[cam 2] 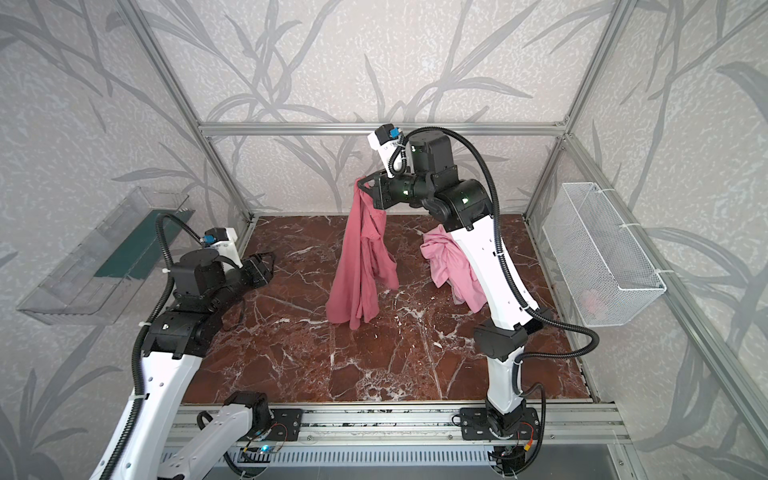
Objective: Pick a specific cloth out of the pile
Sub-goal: 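Carry the rose-pink cloth toward the left gripper and lower it onto the table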
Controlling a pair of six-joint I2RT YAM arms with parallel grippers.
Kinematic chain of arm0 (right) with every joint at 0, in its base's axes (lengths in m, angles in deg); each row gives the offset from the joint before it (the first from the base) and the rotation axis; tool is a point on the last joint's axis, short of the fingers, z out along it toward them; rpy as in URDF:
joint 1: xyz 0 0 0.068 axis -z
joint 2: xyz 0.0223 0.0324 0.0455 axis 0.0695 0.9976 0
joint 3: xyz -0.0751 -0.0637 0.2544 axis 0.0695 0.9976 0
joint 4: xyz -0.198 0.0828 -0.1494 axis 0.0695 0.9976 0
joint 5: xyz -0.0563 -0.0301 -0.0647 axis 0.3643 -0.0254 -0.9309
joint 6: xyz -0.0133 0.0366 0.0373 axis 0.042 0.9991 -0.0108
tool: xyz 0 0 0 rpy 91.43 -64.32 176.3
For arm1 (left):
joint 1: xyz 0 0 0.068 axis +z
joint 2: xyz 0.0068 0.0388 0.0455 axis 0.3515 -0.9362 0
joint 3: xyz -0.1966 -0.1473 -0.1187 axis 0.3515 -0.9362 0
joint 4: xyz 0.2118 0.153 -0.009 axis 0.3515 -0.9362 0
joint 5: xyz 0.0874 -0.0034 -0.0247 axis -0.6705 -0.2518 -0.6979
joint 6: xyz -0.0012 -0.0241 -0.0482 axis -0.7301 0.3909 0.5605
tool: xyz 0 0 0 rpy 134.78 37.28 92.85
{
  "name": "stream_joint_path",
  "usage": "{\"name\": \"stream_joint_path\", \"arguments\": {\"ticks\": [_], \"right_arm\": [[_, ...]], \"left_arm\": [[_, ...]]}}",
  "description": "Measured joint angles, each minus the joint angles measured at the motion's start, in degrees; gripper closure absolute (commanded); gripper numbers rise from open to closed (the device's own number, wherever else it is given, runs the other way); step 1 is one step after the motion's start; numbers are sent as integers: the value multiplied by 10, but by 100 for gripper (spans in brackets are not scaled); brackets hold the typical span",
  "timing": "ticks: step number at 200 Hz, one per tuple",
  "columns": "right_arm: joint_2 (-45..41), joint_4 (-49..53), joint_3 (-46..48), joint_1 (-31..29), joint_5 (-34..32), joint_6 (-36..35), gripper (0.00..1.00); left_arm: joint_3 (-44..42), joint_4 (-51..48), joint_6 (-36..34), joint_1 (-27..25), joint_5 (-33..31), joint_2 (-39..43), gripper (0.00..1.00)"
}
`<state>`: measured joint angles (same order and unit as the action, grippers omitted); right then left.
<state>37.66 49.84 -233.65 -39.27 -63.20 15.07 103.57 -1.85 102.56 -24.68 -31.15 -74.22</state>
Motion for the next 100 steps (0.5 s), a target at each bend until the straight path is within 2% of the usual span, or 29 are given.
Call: {"name": "stream_joint_path", "arguments": {"ticks": [53, 100], "right_arm": [[51, -7, -46, -69, 0, -4, 100], [181, -55, -87, -129, 11, 15, 100]], "left_arm": [[6, -31, -1, 0, -13, 26, 55], [9, -76, -4, 0, -24, 62, 55]]}}
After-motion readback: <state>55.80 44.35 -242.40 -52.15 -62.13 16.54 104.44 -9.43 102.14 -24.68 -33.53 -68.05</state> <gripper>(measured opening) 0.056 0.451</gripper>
